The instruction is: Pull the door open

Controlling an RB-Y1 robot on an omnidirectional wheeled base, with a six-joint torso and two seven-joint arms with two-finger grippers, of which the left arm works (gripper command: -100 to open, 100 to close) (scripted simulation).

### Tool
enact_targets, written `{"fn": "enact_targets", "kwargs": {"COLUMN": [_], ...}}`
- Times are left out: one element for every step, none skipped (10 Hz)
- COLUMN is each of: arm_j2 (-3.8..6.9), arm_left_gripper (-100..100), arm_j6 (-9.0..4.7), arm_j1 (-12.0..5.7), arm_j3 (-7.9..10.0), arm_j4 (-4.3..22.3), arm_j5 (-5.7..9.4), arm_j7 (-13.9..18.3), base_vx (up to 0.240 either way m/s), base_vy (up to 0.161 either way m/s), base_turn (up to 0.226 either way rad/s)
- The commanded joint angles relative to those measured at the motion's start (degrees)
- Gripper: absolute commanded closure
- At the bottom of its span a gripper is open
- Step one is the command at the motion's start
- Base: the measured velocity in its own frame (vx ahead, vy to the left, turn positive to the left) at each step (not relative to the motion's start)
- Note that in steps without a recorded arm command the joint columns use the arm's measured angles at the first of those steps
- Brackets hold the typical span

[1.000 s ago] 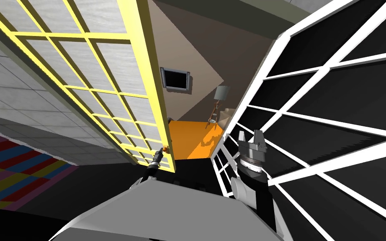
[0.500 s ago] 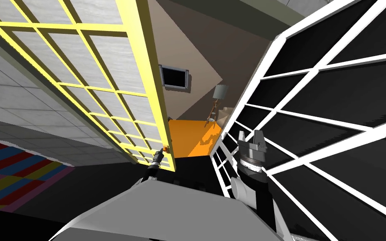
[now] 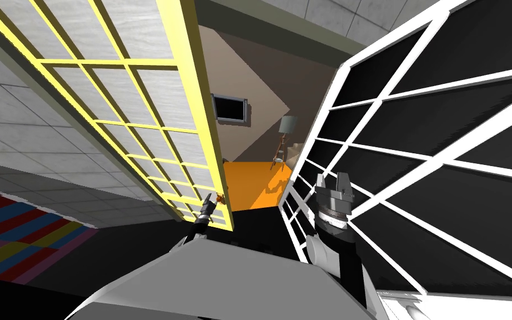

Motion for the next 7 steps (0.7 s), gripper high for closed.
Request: {"fn": "enact_targets", "kwargs": {"arm_j2": [-0.94,-0.84,-0.73,-0.73,-0.61,-0.61,-0.5], "arm_left_gripper": [-100,-100,-100,-100,-100,-100,-100], "arm_j6": [0.12,0.13,0.13,0.13,0.14,0.14,0.15], "arm_j1": [-0.27,-0.22,-0.17,-0.17,-0.11,-0.11,-0.05], "arm_j3": [-1.43,-1.9,-2.41,-2.41,-2.95,-2.95,-3.52], "arm_j4": [0.46,0.32,0.17,0.17,0.01,0.01,-0.16], "arm_j5": [0.04,0.86,1.74,1.74,2.69,2.69,3.67], "arm_j7": [1.77,3.82,5.25,5.96,7.84,8.22,10.32], "base_vx": [-0.038,-0.028,-0.051,-0.043,-0.04,-0.046,-0.073], "base_vy": [0.016,0.012,0.023,0.027,0.028,0.021,0.0], "base_turn": [-0.029,-0.028,-0.079,-0.051,-0.049,-0.045,-0.092]}}
